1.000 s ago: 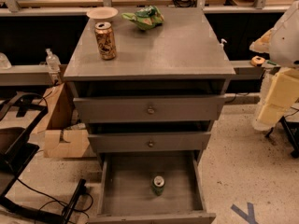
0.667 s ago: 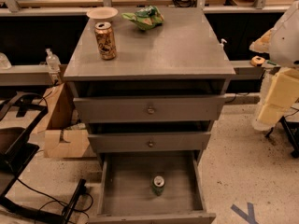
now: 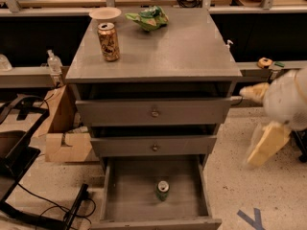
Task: Pick green can from bottom drawer and place on counter
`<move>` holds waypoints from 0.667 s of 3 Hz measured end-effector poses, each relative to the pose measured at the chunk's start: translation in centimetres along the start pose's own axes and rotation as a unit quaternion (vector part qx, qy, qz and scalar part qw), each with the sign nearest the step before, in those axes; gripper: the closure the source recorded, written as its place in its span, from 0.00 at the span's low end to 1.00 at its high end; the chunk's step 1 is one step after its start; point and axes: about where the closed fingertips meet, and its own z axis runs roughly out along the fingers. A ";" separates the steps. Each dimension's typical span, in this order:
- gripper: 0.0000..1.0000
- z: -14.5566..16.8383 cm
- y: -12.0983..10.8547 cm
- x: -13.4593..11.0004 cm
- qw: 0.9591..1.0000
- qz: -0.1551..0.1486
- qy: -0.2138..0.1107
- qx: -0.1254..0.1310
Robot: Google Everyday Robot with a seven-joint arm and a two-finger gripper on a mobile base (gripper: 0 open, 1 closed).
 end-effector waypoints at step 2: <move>0.00 14.4 3.3 2.4 0.965 0.063 -0.256 -0.006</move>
Offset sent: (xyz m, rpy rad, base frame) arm 0.0766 0.0191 -0.2157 1.1470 -0.5265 -0.1160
